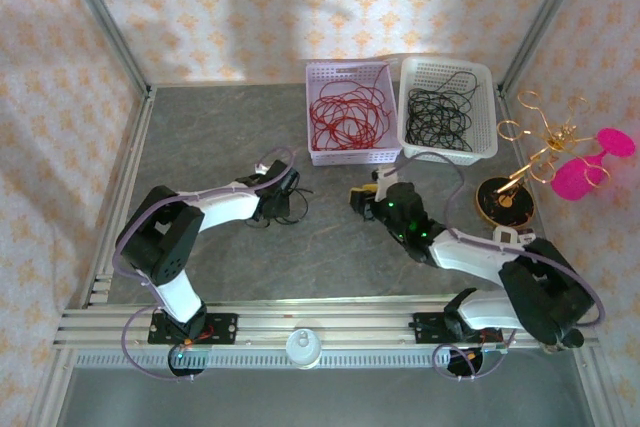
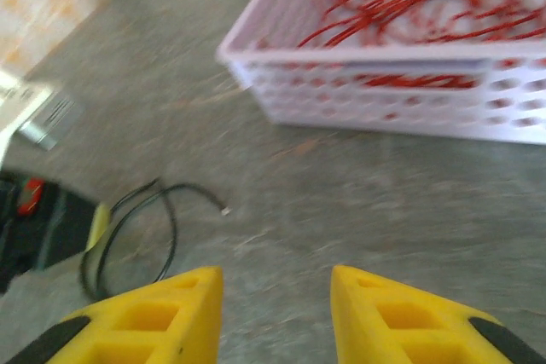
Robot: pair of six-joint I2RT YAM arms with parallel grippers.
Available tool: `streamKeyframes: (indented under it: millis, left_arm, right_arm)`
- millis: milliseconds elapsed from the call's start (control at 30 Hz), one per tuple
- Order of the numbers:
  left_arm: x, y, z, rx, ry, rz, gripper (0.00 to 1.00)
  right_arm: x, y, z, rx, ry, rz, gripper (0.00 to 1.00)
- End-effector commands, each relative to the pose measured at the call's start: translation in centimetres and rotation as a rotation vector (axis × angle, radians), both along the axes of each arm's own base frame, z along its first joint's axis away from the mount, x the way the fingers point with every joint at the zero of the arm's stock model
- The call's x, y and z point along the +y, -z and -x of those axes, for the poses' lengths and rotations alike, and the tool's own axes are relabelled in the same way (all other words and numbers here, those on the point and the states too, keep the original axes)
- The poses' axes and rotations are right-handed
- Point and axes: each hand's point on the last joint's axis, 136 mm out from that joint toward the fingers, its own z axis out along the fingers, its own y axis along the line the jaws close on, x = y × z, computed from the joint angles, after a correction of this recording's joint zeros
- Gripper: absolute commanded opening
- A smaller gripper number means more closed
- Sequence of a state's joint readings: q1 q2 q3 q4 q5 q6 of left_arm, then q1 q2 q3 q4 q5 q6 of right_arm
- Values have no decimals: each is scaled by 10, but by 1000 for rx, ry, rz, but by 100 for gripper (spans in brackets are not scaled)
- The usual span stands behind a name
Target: Untangle the cables
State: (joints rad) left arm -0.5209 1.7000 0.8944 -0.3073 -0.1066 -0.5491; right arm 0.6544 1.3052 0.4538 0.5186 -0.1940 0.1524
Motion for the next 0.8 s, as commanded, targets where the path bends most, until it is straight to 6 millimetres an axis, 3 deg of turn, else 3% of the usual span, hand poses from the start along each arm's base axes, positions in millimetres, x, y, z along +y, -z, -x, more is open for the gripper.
streamKeyframes:
  millis: [0,200,400,633,767]
  left_arm:
    - [29,1,11,-21,-58,-61,0]
    - [26,-64,17,-244,5,8,0]
    - [18,-109,30,-371,73,67,0]
    - [6,-164,39,-473,160,92,0]
    - [-5,-193,43,-507,221,117,0]
  right_arm:
    - [30,-8,9,2,-129,-13,38]
    - [58,-10,17,73,-232,-106,42]
    - [89,-11,24,106,-340,-146,48]
    - [96,-22,26,19,-399,-166,58]
    - [107,-45,35,-16,-472,-250,60]
